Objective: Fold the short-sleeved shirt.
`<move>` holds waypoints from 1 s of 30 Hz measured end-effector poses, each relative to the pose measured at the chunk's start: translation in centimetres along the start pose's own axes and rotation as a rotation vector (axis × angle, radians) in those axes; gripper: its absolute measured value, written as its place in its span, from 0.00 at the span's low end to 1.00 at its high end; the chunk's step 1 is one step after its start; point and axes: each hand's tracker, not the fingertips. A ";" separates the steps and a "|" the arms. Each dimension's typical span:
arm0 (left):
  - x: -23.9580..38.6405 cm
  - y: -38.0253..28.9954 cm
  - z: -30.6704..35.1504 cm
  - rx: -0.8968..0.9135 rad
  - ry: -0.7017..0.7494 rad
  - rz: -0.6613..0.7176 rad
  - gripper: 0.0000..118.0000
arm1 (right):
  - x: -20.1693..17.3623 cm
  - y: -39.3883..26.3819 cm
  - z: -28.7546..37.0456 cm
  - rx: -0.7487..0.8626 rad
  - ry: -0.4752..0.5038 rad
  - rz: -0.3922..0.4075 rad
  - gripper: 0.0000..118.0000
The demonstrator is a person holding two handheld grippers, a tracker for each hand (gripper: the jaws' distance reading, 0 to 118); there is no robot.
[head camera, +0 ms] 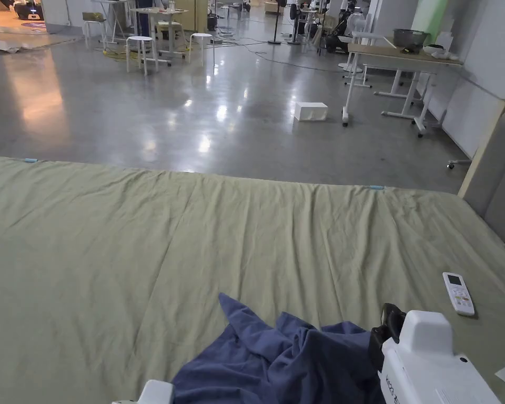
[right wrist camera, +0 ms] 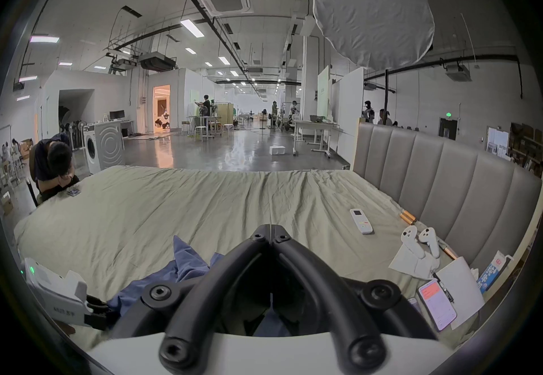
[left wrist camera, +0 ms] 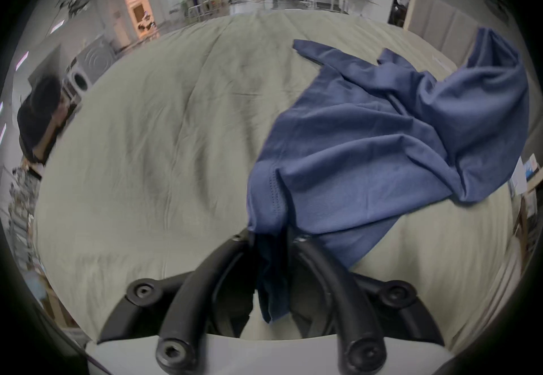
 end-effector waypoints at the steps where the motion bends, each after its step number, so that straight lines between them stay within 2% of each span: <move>1: -0.1 0.0 -0.1 0.003 -0.002 0.005 0.06 | 0.0 0.0 0.0 0.000 0.003 -0.009 0.00; 5: -2.7 0.1 0.6 0.033 -0.096 0.139 0.04 | 0.2 -0.3 -0.4 -0.003 0.002 0.006 0.00; 16: -4.5 2.5 11.4 0.318 -0.136 0.158 0.03 | 3.7 0.8 -4.8 -0.056 -0.044 0.032 0.00; 19: -5.6 3.0 12.6 0.307 -0.112 0.168 0.03 | 5.0 0.8 -7.4 -0.096 -0.043 0.038 0.00; 23: -7.5 3.2 12.4 0.303 -0.103 0.191 0.03 | 6.5 -0.5 -12.8 -0.267 -0.019 0.085 0.02; 26: -7.4 3.0 11.7 0.279 -0.089 0.174 0.03 | 7.1 -2.9 -17.5 -0.495 0.024 0.077 0.31; 27: -7.4 2.8 11.4 0.277 -0.091 0.176 0.03 | 7.3 -4.1 -18.9 -0.558 0.036 0.050 0.39; 29: -7.2 2.7 11.0 0.267 -0.091 0.178 0.03 | 7.3 -6.4 -21.1 -0.675 0.064 0.048 0.47; 30: -7.1 2.6 10.9 0.263 -0.089 0.179 0.03 | 7.3 -7.7 -22.0 -0.697 0.060 0.074 0.51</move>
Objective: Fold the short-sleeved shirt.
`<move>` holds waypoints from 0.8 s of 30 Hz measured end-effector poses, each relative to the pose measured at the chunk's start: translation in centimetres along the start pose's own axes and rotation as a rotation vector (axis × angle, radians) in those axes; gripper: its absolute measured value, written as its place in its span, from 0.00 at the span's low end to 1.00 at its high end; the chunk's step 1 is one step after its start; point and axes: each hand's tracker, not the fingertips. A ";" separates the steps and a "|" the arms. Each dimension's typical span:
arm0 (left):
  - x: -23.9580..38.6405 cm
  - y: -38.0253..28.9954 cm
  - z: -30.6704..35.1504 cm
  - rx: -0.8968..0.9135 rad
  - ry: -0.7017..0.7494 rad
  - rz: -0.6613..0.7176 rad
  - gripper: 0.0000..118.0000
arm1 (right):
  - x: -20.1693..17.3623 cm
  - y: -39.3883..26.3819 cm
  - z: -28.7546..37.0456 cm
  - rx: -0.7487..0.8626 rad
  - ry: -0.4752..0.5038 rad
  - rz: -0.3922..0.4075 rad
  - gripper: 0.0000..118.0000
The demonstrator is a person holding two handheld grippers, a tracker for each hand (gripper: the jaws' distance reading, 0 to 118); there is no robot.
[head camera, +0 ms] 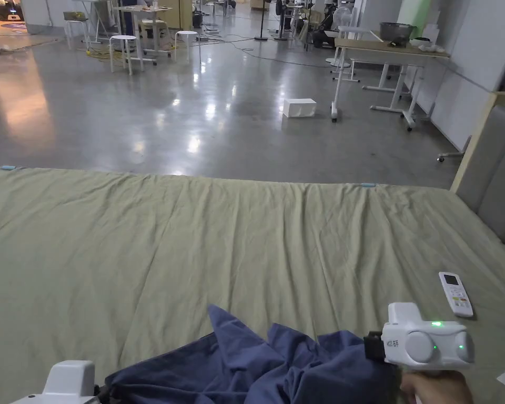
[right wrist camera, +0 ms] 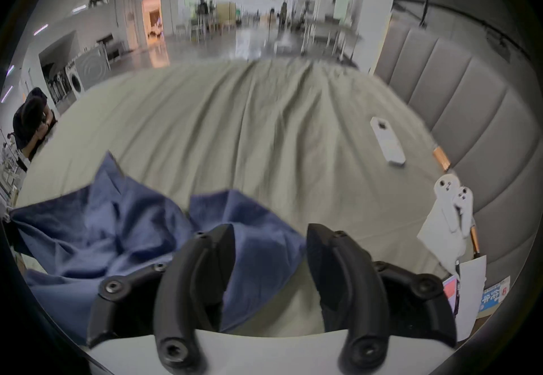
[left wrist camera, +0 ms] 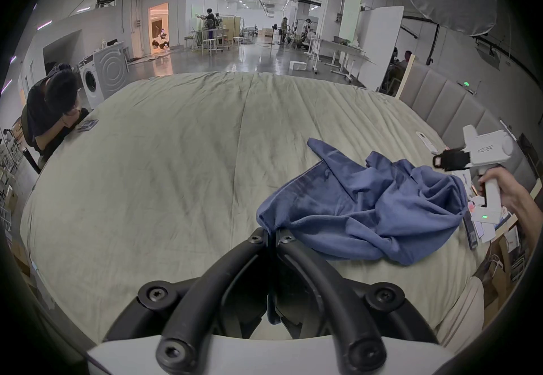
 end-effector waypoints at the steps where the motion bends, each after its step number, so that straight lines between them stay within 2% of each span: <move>1: 0.1 -0.1 0.0 -0.002 0.001 -0.002 0.03 | -0.1 -0.3 -1.2 -0.045 -0.008 0.029 0.51; 2: -0.3 -0.1 -0.4 -0.006 0.001 -0.003 0.03 | -0.2 -0.9 -2.4 -0.087 -0.017 0.049 0.51; 3: -0.3 -0.1 -0.5 -0.008 0.002 -0.004 0.03 | -0.4 -1.5 -3.3 -0.119 -0.025 0.066 0.45; 4: -0.3 -0.1 -0.5 -0.010 0.004 -0.003 0.03 | -0.4 -2.1 -3.9 -0.140 -0.018 0.078 0.29; 5: -0.3 -0.1 -0.5 -0.011 0.006 -0.001 0.03 | -0.3 -2.7 -4.1 -0.125 -0.003 0.063 0.07; 6: -0.4 -0.2 -0.7 -0.013 0.008 0.000 0.03 | -0.2 -3.1 -4.2 -0.117 0.042 0.037 0.04; 7: -0.4 -0.2 -0.8 -0.015 0.009 -0.001 0.03 | -0.2 -3.3 -4.0 -0.088 0.100 0.011 0.04; 9: -0.3 -0.2 -0.8 -0.011 0.012 -0.011 0.03 | -0.8 -3.6 -2.9 -0.066 0.030 0.049 0.04; 11: -0.2 -0.1 -0.9 -0.012 0.015 -0.017 0.03 | -1.0 -3.5 -1.6 -0.025 0.032 0.066 0.03; 16: 0.0 1.3 -0.2 0.031 -0.005 -0.021 0.03 | -0.7 -1.8 3.8 0.179 0.040 0.052 0.03; 22: 0.4 5.0 1.9 0.109 -0.015 -0.068 0.03 | -0.7 1.5 11.8 0.360 0.014 0.130 0.03; 24: 0.2 6.6 3.0 0.150 -0.016 -0.079 0.03 | -0.9 2.5 14.3 0.402 -0.031 0.165 0.03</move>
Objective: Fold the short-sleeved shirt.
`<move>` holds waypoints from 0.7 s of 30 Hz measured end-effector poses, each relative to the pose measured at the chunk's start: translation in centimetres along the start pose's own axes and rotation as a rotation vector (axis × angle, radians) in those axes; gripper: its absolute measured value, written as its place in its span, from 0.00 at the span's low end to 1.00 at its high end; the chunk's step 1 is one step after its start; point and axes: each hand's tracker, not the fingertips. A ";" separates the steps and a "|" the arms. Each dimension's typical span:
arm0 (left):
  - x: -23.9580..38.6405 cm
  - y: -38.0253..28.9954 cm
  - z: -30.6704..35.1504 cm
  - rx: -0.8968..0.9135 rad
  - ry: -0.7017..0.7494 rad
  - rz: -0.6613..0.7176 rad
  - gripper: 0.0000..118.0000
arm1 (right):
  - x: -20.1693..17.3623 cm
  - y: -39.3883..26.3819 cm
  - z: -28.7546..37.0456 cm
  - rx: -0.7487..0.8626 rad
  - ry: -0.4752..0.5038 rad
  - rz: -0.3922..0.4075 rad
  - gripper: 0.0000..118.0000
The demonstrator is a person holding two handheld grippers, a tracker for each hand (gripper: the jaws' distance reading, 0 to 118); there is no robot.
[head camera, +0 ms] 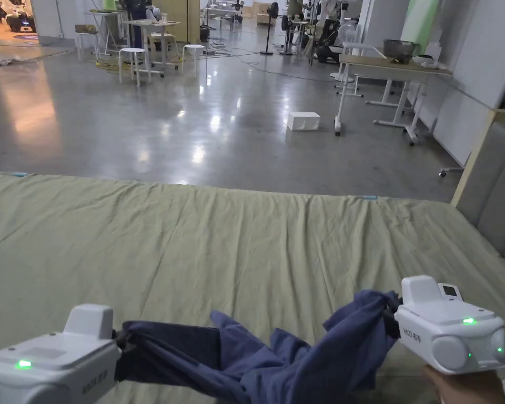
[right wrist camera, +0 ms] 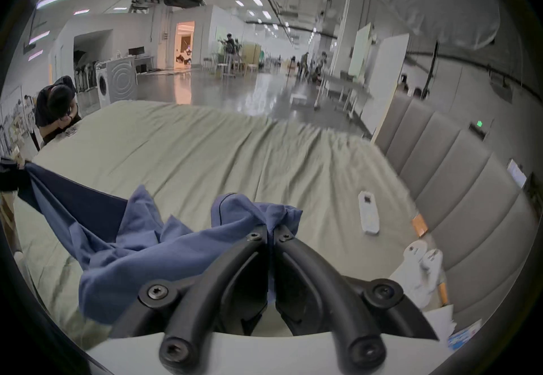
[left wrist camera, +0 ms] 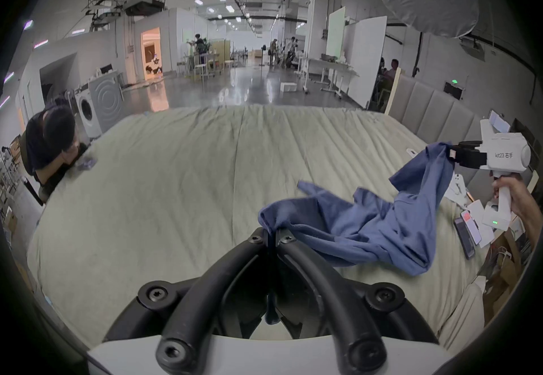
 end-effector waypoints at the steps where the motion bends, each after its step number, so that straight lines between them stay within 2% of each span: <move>1: -0.3 0.8 0.4 0.011 -0.002 -0.001 0.03 | 0.0 0.8 0.8 0.019 -0.025 0.019 0.03; 3: -1.0 2.7 1.3 0.051 0.006 -0.002 0.03 | 0.3 2.5 2.6 0.088 -0.069 0.044 0.03; 7: -1.9 6.5 4.2 0.133 0.031 -0.019 0.03 | 0.9 5.4 5.5 0.164 -0.116 0.030 0.03; 8: -2.4 7.5 4.8 0.153 0.046 -0.021 0.03 | 1.3 6.5 6.2 0.198 -0.132 0.059 0.03; 9: -2.9 8.5 5.5 0.169 0.061 -0.022 0.03 | 1.5 6.9 6.7 0.183 -0.129 0.030 0.03; 13: -4.8 11.7 7.8 0.223 0.110 -0.017 0.03 | 2.1 9.5 8.8 0.250 -0.164 0.038 0.03; 17: -7.0 15.0 9.6 0.265 0.149 0.004 0.03 | 3.0 11.9 10.4 0.283 -0.153 -0.050 0.03; 20: -7.7 16.9 9.8 0.279 0.173 -0.003 0.03 | 2.1 14.0 11.2 0.350 -0.192 0.039 0.03; 21: -7.8 17.4 9.9 0.284 0.181 -0.011 0.03 | 2.0 14.4 11.3 0.342 -0.180 0.021 0.03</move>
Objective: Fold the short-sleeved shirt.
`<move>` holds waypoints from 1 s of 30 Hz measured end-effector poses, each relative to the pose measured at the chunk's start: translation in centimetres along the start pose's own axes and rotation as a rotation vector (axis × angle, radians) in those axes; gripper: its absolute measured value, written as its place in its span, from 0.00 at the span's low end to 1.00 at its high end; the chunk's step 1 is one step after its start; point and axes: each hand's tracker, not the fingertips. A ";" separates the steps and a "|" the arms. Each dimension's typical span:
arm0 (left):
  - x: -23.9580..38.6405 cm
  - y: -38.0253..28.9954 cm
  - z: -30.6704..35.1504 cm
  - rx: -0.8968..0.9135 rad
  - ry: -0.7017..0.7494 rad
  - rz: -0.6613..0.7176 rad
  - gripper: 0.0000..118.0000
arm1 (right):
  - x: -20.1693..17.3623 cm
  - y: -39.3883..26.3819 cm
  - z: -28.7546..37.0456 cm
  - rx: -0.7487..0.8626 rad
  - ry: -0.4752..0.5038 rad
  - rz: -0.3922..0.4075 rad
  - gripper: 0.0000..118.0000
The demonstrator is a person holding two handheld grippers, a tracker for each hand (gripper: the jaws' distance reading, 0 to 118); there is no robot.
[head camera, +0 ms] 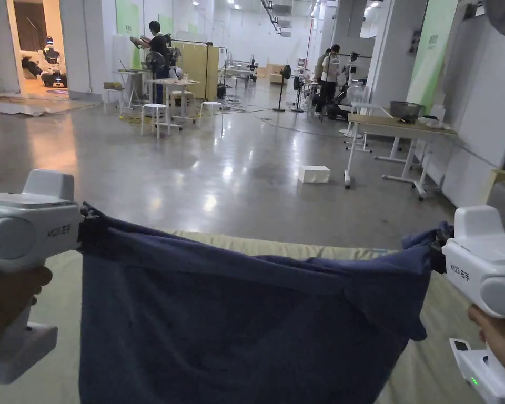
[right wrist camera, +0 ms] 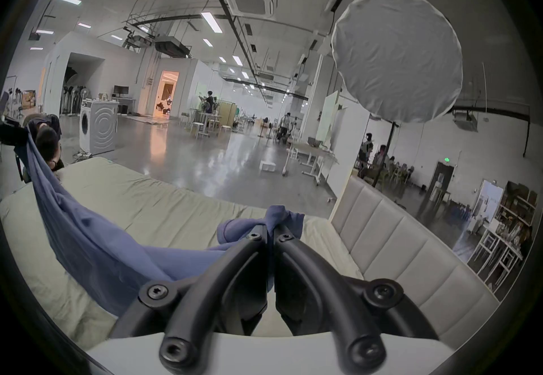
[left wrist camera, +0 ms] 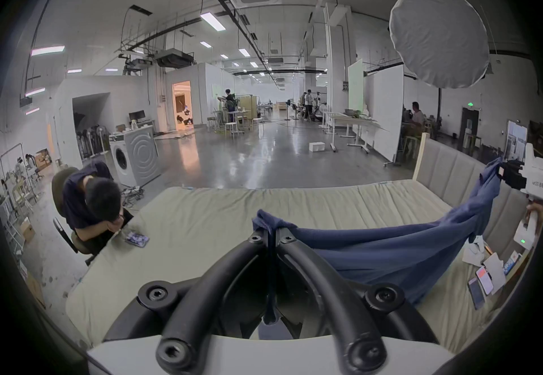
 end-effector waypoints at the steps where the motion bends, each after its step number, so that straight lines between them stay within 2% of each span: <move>1: -0.1 0.2 -0.4 -0.003 0.003 -0.015 0.03 | -0.1 0.5 -0.2 0.005 0.010 -0.003 0.03; 5: 0.1 1.1 -1.7 0.007 0.043 -0.073 0.03 | -1.2 2.4 -0.9 0.041 -0.020 0.015 0.03; 12: 0.4 1.8 -4.3 0.026 0.050 -0.045 0.03 | -2.2 4.3 -3.5 0.064 -0.053 0.022 0.03; 17: 0.0 3.2 -7.3 0.032 0.058 -0.021 0.03 | -1.5 6.0 -6.1 0.074 -0.077 -0.037 0.03; 20: -0.4 4.6 -8.9 0.043 0.061 0.009 0.03 | -1.4 7.3 -8.0 0.076 -0.109 -0.027 0.03; 23: -0.6 6.6 -10.4 0.055 0.076 0.026 0.03 | -1.0 8.7 -9.5 0.086 -0.117 -0.060 0.03; 30: 0.0 10.8 -11.0 0.124 0.107 -0.003 0.03 | 0.0 11.2 -12.0 0.118 -0.159 -0.075 0.03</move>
